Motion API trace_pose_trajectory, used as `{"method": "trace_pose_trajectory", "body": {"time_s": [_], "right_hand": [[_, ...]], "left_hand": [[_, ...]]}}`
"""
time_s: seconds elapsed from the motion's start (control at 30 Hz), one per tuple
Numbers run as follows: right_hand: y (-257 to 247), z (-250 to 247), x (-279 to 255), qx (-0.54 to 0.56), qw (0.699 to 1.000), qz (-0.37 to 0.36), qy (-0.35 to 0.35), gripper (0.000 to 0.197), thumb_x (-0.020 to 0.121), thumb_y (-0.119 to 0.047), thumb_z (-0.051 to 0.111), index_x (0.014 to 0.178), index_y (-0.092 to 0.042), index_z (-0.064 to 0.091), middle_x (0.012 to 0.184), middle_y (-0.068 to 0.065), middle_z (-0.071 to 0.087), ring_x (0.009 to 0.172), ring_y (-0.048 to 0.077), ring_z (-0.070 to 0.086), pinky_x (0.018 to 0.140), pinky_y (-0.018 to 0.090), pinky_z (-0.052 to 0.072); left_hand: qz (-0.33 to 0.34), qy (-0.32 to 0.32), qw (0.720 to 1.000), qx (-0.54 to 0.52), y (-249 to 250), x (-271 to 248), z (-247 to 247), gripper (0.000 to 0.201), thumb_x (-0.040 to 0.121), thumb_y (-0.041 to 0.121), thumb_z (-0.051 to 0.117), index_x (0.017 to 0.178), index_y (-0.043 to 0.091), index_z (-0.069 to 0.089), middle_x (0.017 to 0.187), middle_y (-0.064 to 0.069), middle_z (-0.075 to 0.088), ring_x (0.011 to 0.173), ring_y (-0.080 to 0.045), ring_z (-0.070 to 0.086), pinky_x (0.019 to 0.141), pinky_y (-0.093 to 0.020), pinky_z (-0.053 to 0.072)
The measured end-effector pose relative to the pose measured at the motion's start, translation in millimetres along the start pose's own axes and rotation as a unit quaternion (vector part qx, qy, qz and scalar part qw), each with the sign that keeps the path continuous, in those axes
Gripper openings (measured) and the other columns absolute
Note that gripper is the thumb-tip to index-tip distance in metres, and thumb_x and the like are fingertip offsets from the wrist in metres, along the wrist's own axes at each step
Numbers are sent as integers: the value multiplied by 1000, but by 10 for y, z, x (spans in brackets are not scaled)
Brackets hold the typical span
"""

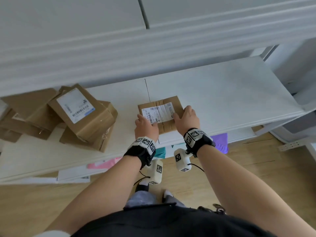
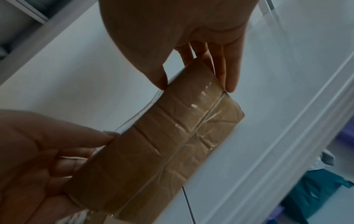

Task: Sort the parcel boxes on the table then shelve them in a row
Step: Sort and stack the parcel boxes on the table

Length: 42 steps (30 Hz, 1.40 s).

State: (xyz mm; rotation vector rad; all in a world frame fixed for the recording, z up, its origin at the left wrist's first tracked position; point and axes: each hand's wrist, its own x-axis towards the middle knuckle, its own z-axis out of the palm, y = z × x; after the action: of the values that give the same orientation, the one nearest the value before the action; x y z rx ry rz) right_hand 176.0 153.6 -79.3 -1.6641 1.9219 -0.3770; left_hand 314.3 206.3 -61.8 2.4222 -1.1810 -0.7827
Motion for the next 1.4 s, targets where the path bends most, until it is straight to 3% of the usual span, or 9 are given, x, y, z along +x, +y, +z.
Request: {"method": "trace_pose_trajectory", "body": {"time_s": [0.2, 0.37, 0.53, 0.63, 0.73, 0.93, 1.1, 1.23, 1.4], "right_hand": [[195, -42, -371, -65, 997, -41, -28, 40, 96, -45, 47, 112, -8, 45, 109, 13, 58, 94, 37, 59, 79, 42, 50], [64, 27, -742, -97, 990, -94, -49, 36, 96, -44, 45, 106, -10, 41, 101, 12, 57, 86, 34, 57, 71, 39, 47], [-141, 164, -1096, -100, 983, -141, -69, 33, 95, -43, 45, 100, -12, 37, 86, 6, 52, 76, 29, 52, 64, 35, 43], [-254, 369, -1314, -106, 976, -167, -91, 34, 94, -45, 45, 100, -13, 36, 87, 7, 54, 76, 29, 54, 65, 36, 47], [-431, 586, -1560, -110, 967, -198, -113, 35, 93, -47, 46, 101, -14, 36, 89, 7, 56, 77, 28, 56, 65, 37, 48], [-1070, 1030, -2130, -116, 946, -265, -146, 35, 93, -46, 49, 100, -14, 36, 89, 6, 57, 76, 29, 56, 66, 38, 49], [-1725, 1422, -2590, -125, 924, -326, -155, 51, 94, -45, 49, 123, -5, 40, 107, 12, 57, 95, 34, 60, 75, 39, 50], [-2264, 1815, -2954, -123, 905, -373, -165, 38, 93, -46, 49, 104, -13, 34, 102, 10, 59, 89, 32, 61, 70, 37, 48], [-2842, 2282, -3353, -128, 882, -411, -191, 39, 95, -47, 48, 104, -11, 36, 99, 13, 63, 89, 37, 62, 68, 38, 45]], "left_hand": [[-6, 51, 998, -34, -264, -434, 36, 33, 90, 30, 63, 114, 11, 52, 115, -8, 60, 99, -28, 60, 78, -34, 45], [-20, 94, 995, -33, -592, -691, -164, 29, 85, 36, 64, 102, 14, 57, 104, -3, 61, 90, -23, 59, 75, -33, 47], [-39, 141, 985, -91, -1075, -878, -404, 21, 74, 42, 65, 91, 29, 62, 87, 15, 65, 76, -8, 62, 65, -28, 54], [-64, 169, 976, -122, -1382, -1038, -534, 23, 76, 37, 68, 96, 28, 66, 82, 16, 61, 77, -8, 61, 68, -27, 54], [-95, 193, 967, -139, -1735, -1171, -685, 28, 79, 33, 70, 106, 22, 68, 92, 10, 69, 75, -8, 58, 57, -21, 43], [-164, 246, 937, -187, -2526, -1328, -1141, 23, 79, 33, 70, 100, 23, 68, 98, 7, 72, 78, -13, 64, 70, -28, 55], [-195, 293, 912, -211, -3166, -1479, -1658, 17, 83, 33, 69, 98, 26, 67, 84, 15, 61, 76, -10, 59, 61, -21, 43], [-222, 337, 892, -203, -3704, -1529, -2072, 20, 82, 37, 67, 99, 25, 69, 92, 11, 68, 78, -13, 61, 65, -24, 44], [-270, 384, 855, -221, -4271, -1604, -2502, 29, 84, 33, 68, 111, 23, 69, 103, 4, 70, 90, -19, 62, 76, -26, 46]]}}
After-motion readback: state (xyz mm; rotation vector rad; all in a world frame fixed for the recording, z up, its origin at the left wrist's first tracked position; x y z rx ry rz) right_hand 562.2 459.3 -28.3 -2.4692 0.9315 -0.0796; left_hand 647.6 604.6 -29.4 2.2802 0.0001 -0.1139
